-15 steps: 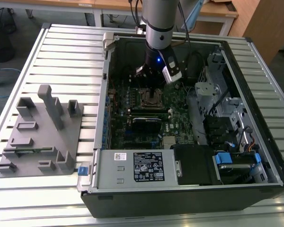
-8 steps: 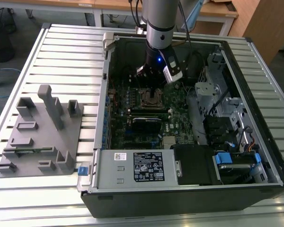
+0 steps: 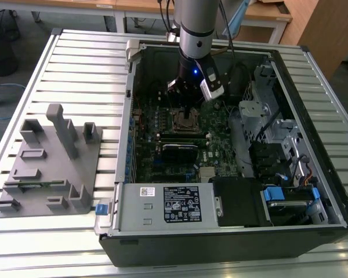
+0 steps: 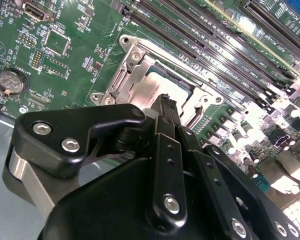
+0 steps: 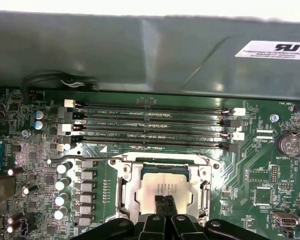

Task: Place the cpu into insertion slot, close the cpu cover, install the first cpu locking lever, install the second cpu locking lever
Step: 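Install the first cpu locking lever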

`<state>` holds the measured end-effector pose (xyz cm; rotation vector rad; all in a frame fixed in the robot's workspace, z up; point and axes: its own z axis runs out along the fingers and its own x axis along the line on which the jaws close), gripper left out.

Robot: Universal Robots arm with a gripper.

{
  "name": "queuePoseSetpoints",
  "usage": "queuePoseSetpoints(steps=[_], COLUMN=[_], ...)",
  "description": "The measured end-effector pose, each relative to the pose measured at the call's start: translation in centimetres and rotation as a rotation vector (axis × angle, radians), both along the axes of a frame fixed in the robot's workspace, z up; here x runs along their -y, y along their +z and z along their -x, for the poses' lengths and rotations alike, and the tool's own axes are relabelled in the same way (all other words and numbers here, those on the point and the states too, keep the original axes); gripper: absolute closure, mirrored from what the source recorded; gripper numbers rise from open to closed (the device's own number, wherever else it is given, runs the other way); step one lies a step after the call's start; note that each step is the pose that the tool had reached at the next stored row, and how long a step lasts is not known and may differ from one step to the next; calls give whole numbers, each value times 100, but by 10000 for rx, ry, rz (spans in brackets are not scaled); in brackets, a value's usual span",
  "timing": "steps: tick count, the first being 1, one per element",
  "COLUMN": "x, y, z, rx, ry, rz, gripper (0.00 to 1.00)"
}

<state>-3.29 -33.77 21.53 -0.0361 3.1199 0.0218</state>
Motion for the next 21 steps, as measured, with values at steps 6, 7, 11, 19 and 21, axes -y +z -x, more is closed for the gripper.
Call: queuePoseSetpoints(steps=[6, 7, 11, 19, 21], x=[0, 0, 0, 0, 1], y=[15, 19, 29, 31, 38], z=[0, 0, 0, 0, 0], rx=[0, -1, 1, 1, -3], ry=[0, 0, 0, 0, 0], rz=[1, 3, -1, -1, 5], gripper=[89, 89, 89, 89, 89])
